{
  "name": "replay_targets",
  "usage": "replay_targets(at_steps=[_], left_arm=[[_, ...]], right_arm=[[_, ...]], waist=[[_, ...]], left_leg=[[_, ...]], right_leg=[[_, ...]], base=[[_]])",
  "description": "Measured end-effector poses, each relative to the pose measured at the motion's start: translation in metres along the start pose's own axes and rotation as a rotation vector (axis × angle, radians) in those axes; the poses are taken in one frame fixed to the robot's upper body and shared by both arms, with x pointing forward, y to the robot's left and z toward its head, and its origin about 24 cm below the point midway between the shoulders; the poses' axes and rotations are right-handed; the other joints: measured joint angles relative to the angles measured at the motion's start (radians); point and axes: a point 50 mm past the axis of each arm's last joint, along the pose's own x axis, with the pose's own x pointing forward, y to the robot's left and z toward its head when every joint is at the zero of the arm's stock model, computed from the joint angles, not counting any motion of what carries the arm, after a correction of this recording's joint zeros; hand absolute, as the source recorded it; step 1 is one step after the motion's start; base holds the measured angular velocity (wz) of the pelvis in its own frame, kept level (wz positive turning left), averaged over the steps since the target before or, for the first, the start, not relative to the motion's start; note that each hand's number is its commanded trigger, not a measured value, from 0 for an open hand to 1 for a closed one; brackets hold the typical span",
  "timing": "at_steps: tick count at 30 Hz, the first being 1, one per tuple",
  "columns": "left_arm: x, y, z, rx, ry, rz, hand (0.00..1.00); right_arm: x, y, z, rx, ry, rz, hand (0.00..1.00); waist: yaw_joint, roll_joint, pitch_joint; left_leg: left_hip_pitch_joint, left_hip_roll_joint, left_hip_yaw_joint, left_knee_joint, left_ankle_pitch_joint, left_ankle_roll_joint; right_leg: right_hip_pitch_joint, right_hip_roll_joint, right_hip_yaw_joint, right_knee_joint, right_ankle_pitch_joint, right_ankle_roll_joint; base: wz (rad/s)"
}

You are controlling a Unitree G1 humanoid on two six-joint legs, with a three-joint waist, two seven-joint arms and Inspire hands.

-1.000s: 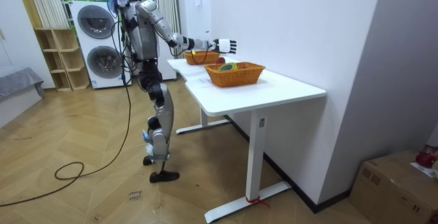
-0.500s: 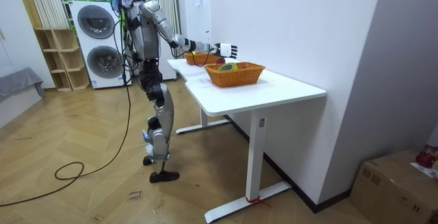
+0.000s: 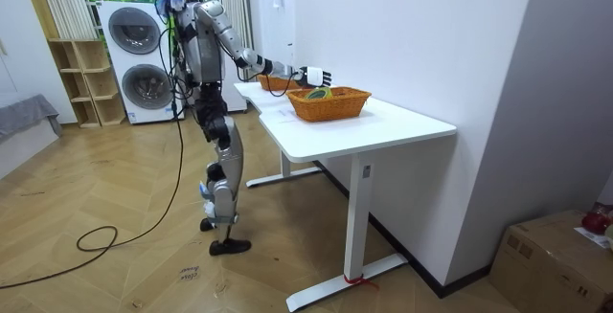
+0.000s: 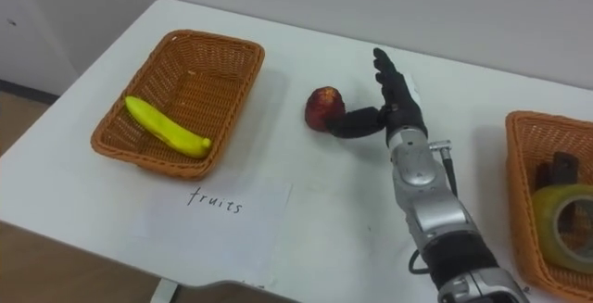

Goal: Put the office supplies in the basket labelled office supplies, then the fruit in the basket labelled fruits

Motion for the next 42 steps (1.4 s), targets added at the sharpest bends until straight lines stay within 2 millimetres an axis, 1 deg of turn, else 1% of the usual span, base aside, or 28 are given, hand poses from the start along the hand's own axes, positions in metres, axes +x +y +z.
replay_targets(at_steps=[9, 15, 22, 27, 34, 39, 42], left_arm=[[0.0, -0.003, -0.005, -0.025, 0.03, -0.018, 0.0], [0.0, -0.003, -0.005, -0.048, 0.042, -0.021, 0.0], [0.0, -0.002, -0.005, -0.048, 0.037, -0.004, 0.0], [0.0, -0.002, -0.004, -0.048, 0.026, 0.0, 0.0], [0.001, -0.001, -0.001, -0.051, 0.017, 0.003, 0.0], [0.001, -0.001, -0.001, -0.05, 0.016, 0.003, 0.0], [0.001, -0.002, 0.0, -0.041, 0.01, -0.001, 0.0]], right_arm=[[-0.001, -0.001, -0.009, -0.026, 0.034, 0.003, 0.0], [0.0, 0.0, -0.012, -0.059, 0.049, 0.004, 0.0], [0.0, 0.0, -0.011, -0.11, 0.039, 0.009, 0.0], [0.0, 0.001, -0.01, -0.136, 0.031, 0.013, 0.0], [0.004, 0.002, -0.002, -0.154, 0.007, 0.015, 0.0], [0.005, 0.003, 0.001, -0.155, -0.002, 0.017, 0.0], [0.006, 0.003, 0.004, -0.156, -0.01, 0.016, 0.0]], waist=[[0.0, 0.0, 0.0001], [0.002, 0.004, 0.0029], [0.003, 0.002, 0.004], [0.005, -0.001, 0.0034], [0.025, -0.003, 0.0035], [0.029, -0.004, 0.0044], [0.03, -0.002, 0.0063]], left_leg=[[-0.001, 0.0, -0.002, 0.002, 0.0, 0.0], [-0.005, 0.0, -0.003, 0.002, 0.0, 0.0], [-0.01, 0.0, -0.003, 0.002, 0.0, 0.0], [-0.016, 0.0, -0.003, 0.006, 0.0, 0.0], [-0.028, 0.0, -0.002, 0.007, 0.0, 0.0], [-0.036, -0.001, -0.005, 0.01, 0.0, 0.0], [-0.043, -0.001, -0.005, 0.012, 0.0, 0.0]], right_leg=[[-0.002, 0.0, 0.0, 0.002, 0.0, 0.0], [-0.006, 0.0, 0.001, 0.001, 0.0, 0.0], [-0.01, -0.001, 0.0, 0.001, 0.0, 0.0], [-0.014, -0.001, -0.002, 0.002, 0.0, 0.0], [-0.019, 0.0, -0.005, 0.003, 0.0, -0.001], [-0.02, 0.0, -0.014, 0.001, 0.0, -0.001], [-0.027, 0.0, -0.014, 0.001, 0.0, -0.001]], base=[[0.0], [0.0], [0.0], [0.0], [0.01], [0.05], [0.0]])
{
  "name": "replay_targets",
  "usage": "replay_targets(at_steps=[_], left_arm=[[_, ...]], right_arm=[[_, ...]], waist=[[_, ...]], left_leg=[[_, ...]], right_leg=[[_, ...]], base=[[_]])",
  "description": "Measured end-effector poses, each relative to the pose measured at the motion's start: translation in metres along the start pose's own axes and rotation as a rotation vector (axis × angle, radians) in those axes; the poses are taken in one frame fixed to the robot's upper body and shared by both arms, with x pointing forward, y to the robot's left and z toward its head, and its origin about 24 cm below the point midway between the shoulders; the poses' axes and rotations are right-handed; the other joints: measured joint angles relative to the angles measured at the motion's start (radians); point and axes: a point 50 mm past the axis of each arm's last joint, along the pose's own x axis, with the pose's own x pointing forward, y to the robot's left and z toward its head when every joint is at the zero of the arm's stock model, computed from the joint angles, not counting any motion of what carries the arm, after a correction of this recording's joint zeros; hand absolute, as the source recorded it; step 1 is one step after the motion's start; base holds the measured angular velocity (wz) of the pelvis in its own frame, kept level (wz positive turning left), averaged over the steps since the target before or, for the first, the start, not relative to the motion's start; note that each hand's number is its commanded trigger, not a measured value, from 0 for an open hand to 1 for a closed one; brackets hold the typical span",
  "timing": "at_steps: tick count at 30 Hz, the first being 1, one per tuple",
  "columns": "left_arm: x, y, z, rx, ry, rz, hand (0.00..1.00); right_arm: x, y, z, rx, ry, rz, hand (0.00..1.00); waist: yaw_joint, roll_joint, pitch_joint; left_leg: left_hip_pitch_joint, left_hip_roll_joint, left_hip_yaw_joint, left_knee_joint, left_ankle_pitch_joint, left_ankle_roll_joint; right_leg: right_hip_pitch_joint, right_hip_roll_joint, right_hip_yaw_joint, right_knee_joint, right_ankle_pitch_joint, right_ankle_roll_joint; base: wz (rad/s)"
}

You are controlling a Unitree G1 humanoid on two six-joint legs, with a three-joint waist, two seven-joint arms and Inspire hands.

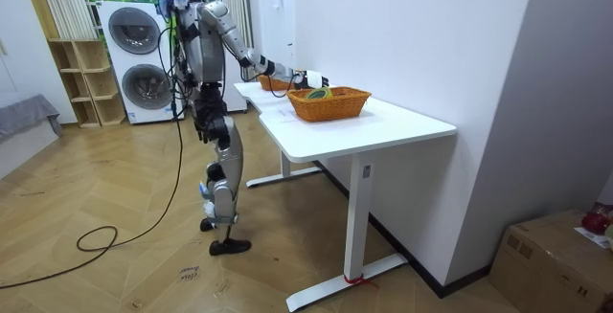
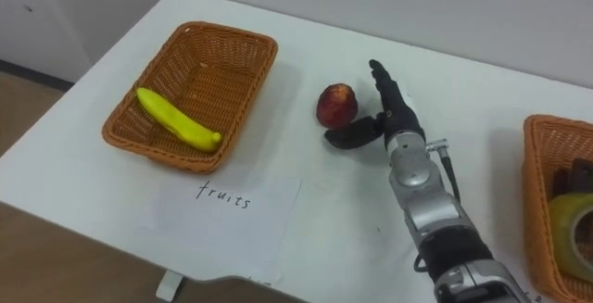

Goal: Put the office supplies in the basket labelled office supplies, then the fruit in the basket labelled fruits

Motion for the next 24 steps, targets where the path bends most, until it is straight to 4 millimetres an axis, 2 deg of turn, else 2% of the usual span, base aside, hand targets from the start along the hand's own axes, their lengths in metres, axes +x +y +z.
replay_targets(at_steps=[19, 24], left_arm=[[0.0015, 0.003, 0.0068, 0.004, -0.021, -0.003, 0.0], [0.0015, 0.0028, 0.0083, 0.002, -0.028, -0.014, 0.0]], right_arm=[[0.0017, 0.002, 0.0038, -0.076, -0.018, 0.003, 0.0], [0.0022, 0.0018, 0.0049, -0.078, -0.021, 0.003, 0.0]], waist=[[0.003, 0.003, 0.0008], [0.017, 0.003, 0.0006]], left_leg=[[-0.016, 0.0, 0.006, 0.005, 0.0, 0.0], [-0.015, 0.001, 0.009, 0.005, 0.0, 0.0]], right_leg=[[-0.024, -0.002, 0.011, 0.003, 0.001, -0.001], [-0.027, -0.002, 0.014, 0.006, 0.002, -0.001]], base=[[-0.01], [-0.02]])
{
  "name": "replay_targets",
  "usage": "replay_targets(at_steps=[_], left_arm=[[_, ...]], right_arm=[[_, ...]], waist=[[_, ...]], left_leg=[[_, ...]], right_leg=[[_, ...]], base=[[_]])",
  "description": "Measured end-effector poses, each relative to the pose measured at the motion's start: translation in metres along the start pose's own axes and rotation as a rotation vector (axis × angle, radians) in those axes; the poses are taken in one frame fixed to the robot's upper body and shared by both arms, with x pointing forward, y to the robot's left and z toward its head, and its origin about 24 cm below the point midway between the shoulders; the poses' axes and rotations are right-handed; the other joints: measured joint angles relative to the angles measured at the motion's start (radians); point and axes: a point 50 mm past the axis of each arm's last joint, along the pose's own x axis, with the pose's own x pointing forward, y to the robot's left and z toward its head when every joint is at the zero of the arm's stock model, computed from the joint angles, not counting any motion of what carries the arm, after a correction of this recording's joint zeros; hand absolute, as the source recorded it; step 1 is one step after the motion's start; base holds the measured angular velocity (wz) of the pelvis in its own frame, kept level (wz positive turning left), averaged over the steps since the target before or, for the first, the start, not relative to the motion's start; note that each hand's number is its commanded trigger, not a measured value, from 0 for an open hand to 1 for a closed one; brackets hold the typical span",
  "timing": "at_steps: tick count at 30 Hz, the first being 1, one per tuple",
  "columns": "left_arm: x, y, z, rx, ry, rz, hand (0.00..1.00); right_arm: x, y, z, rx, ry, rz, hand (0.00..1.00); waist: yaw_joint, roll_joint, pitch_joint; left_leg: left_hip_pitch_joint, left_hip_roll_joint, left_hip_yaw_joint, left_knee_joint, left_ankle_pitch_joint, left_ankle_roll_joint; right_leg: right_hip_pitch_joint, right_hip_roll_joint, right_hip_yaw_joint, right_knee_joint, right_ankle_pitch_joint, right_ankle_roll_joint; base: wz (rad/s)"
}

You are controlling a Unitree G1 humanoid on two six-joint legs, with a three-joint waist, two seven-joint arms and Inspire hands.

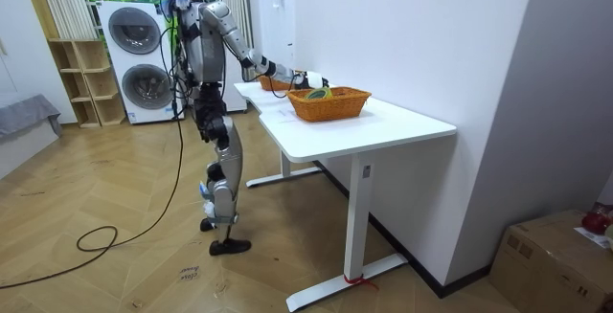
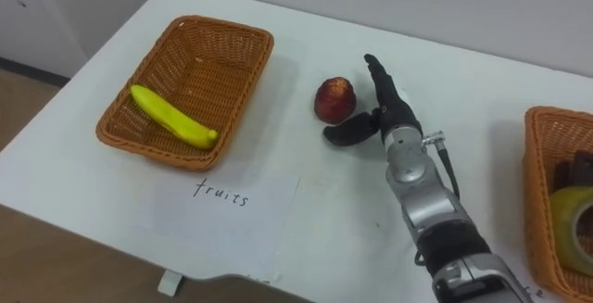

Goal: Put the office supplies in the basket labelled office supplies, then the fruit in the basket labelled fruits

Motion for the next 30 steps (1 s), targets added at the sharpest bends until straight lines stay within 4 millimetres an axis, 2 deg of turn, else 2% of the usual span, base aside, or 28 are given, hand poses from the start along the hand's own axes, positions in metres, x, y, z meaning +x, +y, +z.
replay_targets(at_steps=[10, 20, 30], left_arm=[[0.0, -0.001, -0.001, 0.001, 0.004, -0.002, 0.0], [0.0, 0.001, 0.002, -0.002, -0.009, 0.0, 0.0], [0.0, 0.002, 0.005, -0.006, -0.022, 0.01, 0.0]], right_arm=[[0.0, -0.001, -0.003, 0.0, 0.011, -0.01, 0.0], [0.003, -0.002, 0.008, -0.022, -0.032, -0.028, 0.0], [0.003, 0.003, 0.01, -0.046, -0.042, -0.007, 0.0]], waist=[[0.01, 0.002, 0.0009], [0.014, 0.004, -0.0002], [0.017, 0.003, -0.0006]], left_leg=[[-0.002, 0.0, -0.003, 0.001, 0.0, 0.0], [-0.03, 0.0, -0.004, 0.009, 0.0, 0.0], [-0.028, 0.0, -0.006, 0.012, 0.0, 0.0]], right_leg=[[-0.004, 0.0, -0.003, 0.007, 0.0, -0.001], [-0.03, 0.004, -0.003, 0.012, 0.001, -0.001], [-0.027, 0.001, -0.003, 0.012, 0.001, -0.002]], base=[[0.0], [0.0], [0.0]])
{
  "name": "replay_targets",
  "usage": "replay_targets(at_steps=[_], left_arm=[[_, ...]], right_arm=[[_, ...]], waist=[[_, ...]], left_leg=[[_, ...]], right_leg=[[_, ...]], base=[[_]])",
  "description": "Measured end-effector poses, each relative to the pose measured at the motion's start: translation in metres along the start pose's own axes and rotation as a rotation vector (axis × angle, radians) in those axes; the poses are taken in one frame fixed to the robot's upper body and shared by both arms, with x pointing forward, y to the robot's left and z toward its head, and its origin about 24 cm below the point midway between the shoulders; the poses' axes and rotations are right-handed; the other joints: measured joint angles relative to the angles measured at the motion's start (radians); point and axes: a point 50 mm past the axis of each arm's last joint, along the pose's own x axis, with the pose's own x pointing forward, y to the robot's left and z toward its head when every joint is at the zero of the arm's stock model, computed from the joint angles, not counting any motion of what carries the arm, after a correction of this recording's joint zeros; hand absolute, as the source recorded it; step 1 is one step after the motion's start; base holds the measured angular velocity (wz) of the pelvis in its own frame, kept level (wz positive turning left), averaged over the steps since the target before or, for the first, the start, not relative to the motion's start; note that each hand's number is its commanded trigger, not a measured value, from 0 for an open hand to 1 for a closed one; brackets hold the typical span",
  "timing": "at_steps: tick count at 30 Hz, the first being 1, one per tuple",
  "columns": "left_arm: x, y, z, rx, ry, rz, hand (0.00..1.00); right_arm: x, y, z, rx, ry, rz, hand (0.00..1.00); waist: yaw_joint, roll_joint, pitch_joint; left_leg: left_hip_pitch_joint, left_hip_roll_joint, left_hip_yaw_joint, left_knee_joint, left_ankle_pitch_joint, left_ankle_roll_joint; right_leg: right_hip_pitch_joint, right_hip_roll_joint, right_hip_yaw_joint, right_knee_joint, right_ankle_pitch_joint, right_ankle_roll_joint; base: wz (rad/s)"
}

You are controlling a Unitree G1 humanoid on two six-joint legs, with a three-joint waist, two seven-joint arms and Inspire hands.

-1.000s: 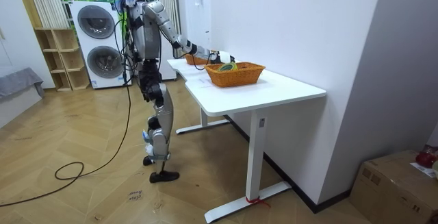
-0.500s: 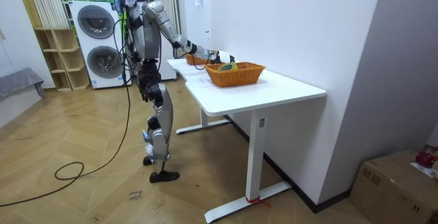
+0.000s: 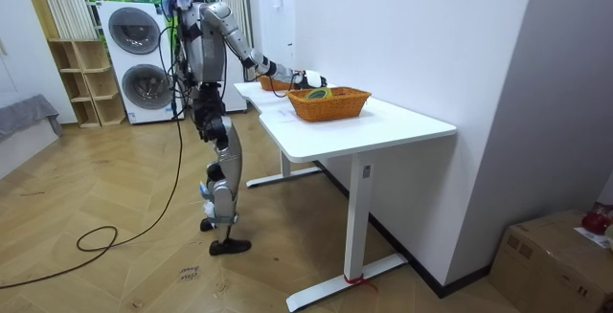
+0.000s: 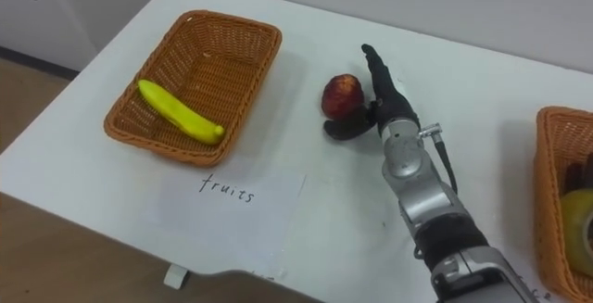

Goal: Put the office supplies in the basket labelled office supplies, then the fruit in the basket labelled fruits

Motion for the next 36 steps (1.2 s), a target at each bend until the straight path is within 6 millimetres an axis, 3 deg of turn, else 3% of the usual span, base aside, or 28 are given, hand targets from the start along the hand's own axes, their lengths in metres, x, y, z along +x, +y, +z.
replay_targets(at_steps=[7, 30, 31, 32, 33, 36], left_arm=[[0.0, -0.0001, 0.0, 0.015, -0.005, -0.004, 0.0], [0.0009, 0.0026, 0.002, 0.031, -0.03, -0.023, 0.0], [0.0009, 0.0026, 0.0019, 0.031, -0.03, -0.023, 0.0], [0.0009, 0.0027, 0.002, 0.031, -0.03, -0.023, 0.0], [0.0009, 0.0026, 0.0021, 0.031, -0.03, -0.023, 0.0], [0.0009, 0.0024, 0.0008, 0.033, -0.025, -0.024, 0.0]], right_arm=[[-0.0001, 0.0011, 0.0006, -0.029, -0.007, 0.003, 0.0], [0.0001, 0.0052, 0.0049, -0.093, -0.035, 0.024, 0.0], [-0.0001, 0.0054, 0.0047, -0.099, -0.035, 0.028, 0.15], [-0.0001, 0.0054, 0.0044, -0.1, -0.034, 0.03, 0.6], [-0.0001, 0.0054, 0.0043, -0.101, -0.034, 0.03, 1.0], [-0.0001, 0.0054, 0.0038, -0.101, -0.032, 0.032, 1.0]], waist=[[0.018, -0.004, 0.0015], [0.016, -0.01, 0.0041], [0.015, -0.01, 0.0042], [0.016, -0.01, 0.0042], [0.016, -0.01, 0.0042], [0.016, -0.011, 0.0048]], left_leg=[[0.003, 0.0, -0.001, 0.003, 0.0, 0.0], [0.002, -0.001, -0.007, 0.004, 0.0, 0.0], [0.002, -0.001, -0.007, 0.004, 0.0, 0.0], [0.002, 0.0, -0.007, 0.004, 0.0, 0.0], [0.002, 0.0, -0.007, 0.004, 0.0, 0.0], [0.002, -0.001, -0.007, 0.004, 0.0, 0.0]], right_leg=[[0.005, -0.003, -0.003, 0.0, 0.001, -0.001], [0.008, 0.002, -0.007, -0.002, 0.002, -0.001], [0.009, 0.002, -0.01, -0.002, 0.002, -0.001], [0.009, 0.001, -0.01, -0.002, 0.002, -0.001], [0.009, 0.0, -0.01, -0.002, 0.002, -0.001], [0.009, -0.004, -0.011, -0.001, 0.002, -0.001]], base=[[0.0], [0.0], [0.0], [0.0], [0.0], [0.0]])
